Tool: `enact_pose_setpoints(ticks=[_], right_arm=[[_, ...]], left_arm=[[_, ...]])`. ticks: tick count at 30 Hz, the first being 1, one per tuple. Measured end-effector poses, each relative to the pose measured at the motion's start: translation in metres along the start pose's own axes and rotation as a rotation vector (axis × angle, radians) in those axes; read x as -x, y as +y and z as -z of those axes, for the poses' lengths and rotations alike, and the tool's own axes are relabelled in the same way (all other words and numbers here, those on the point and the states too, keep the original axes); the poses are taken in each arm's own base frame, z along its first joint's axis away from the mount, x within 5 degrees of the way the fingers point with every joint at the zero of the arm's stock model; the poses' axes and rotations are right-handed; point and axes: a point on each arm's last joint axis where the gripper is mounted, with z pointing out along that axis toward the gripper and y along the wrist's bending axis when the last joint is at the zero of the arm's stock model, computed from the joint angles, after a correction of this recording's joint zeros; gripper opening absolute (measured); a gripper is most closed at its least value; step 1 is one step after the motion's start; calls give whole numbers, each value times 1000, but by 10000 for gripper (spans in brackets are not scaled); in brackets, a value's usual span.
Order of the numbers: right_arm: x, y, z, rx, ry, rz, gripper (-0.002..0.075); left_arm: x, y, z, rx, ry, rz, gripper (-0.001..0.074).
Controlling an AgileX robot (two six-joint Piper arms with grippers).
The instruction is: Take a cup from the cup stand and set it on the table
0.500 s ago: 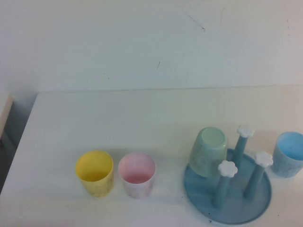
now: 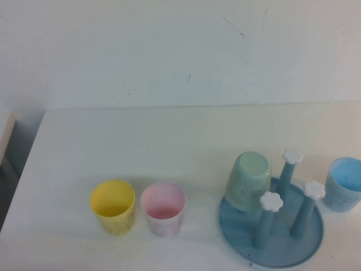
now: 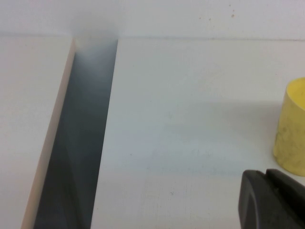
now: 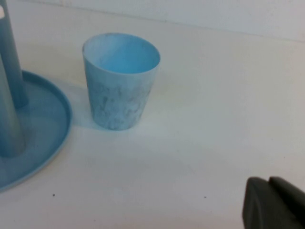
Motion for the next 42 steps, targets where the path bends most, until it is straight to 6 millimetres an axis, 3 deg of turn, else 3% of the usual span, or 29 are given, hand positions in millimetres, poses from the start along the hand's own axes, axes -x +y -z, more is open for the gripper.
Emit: enact_pose_setpoints(ticks=[34,42], right_arm=[[0,0,0,0,0,0,-3],[6,-1,-1,-10,-94,0,-3]], left_arm=[[0,0,0,3,0,-7,-4],[16,-2,1,-18,-198,-38,-3]])
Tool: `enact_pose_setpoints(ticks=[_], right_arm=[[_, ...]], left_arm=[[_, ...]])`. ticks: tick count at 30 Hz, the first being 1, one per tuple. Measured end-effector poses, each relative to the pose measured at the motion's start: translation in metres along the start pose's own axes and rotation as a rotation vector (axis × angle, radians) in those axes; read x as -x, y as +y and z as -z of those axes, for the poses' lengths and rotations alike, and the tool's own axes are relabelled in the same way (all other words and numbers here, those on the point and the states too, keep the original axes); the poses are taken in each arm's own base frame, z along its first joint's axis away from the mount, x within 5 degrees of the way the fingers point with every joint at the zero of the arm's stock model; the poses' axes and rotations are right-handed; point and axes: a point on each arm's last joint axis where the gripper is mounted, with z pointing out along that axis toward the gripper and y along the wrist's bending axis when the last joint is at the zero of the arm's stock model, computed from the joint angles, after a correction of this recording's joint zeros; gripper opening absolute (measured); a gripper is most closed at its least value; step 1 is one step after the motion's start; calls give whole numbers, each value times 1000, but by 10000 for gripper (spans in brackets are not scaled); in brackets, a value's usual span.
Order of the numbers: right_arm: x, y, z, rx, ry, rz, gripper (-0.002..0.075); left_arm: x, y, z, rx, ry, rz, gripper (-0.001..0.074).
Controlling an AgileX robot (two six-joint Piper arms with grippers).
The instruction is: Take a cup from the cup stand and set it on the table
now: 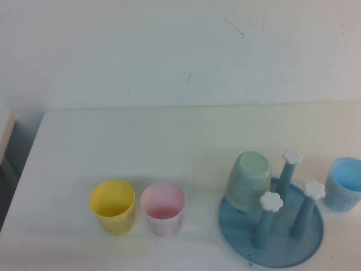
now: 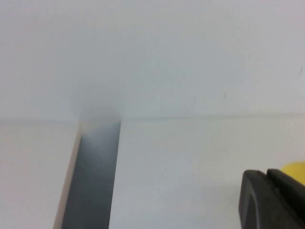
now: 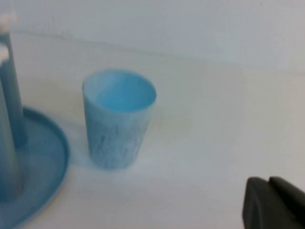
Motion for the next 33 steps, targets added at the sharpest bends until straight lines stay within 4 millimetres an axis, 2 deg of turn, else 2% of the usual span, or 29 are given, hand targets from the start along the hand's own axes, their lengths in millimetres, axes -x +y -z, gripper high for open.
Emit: enact_pose_setpoints(ticks=[9,14,22,27,30,33], right_arm=[[41,-5,10,-53,-470,0,-3],[53,-6,17,-70,-624,0,-3],[58,-9,21,-78,-690,-79,-3],[57,-9,21,-76,-682,-87,-3],[60,-8,20,-70,-620,-22,-3],[72,-10,27,-78,-563,49,-3]], left_arm=[[31,-4,6,-45,-349,5,-3],[40,-5,9,-60,-452,9,-3],[41,-5,10,-62,-466,5,-3],[49,-7,14,-83,-562,24,-3],[60,-7,17,-73,-515,24,-3],[79,-8,23,-54,-423,31,-3]])
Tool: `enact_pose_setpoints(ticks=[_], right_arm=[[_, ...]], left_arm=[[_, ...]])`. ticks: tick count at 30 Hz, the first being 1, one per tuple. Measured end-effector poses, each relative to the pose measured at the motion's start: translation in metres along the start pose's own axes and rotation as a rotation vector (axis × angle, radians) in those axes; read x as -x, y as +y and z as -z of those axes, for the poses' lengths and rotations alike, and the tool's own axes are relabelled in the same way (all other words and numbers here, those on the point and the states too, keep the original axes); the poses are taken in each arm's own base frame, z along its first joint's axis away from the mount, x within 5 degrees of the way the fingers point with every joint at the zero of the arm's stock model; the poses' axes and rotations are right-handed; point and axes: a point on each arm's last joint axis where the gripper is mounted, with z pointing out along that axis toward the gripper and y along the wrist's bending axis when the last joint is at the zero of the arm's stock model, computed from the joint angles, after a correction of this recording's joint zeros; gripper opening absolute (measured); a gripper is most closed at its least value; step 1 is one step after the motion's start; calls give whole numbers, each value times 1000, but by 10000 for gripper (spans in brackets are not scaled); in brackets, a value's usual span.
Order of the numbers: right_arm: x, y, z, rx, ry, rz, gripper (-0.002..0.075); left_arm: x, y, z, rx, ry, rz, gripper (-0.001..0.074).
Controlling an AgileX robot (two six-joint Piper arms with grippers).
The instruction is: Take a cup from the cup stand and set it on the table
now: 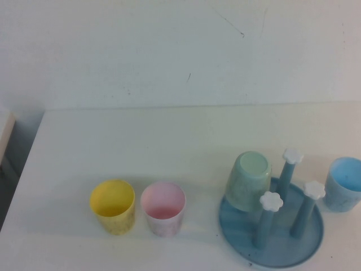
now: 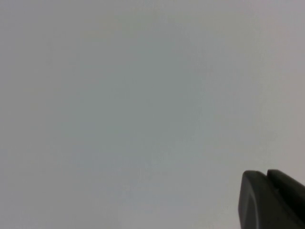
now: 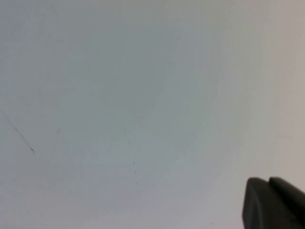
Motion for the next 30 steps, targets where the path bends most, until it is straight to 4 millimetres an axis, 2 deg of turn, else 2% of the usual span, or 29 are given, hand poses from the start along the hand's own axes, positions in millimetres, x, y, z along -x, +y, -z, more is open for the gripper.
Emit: enact_pose_setpoints(ticks=[4,7,13,20,24,28,30], right_arm=[[20,-7,1,-3,99,33,-3],[23,-10,6,1,242,35,-3],[3,-8,3,65,582,51,-3],[-5,8,-13,290,769,80,-3],[-11,13,-20,372,832,84,-3],[-14,15,-22,402,855,110,-3],[-14,15,-22,405,854,114,-3]], left_arm=[[14,0,-5,46,252,5,-3],[5,0,-17,60,458,29,-3],[-10,-11,-45,-8,838,88,-3],[-11,-39,-96,-239,1202,181,-3],[-5,-55,-129,-394,1310,175,-3],[-1,-77,-158,-499,1313,135,-3],[1,-95,-170,-553,1288,112,-3]])
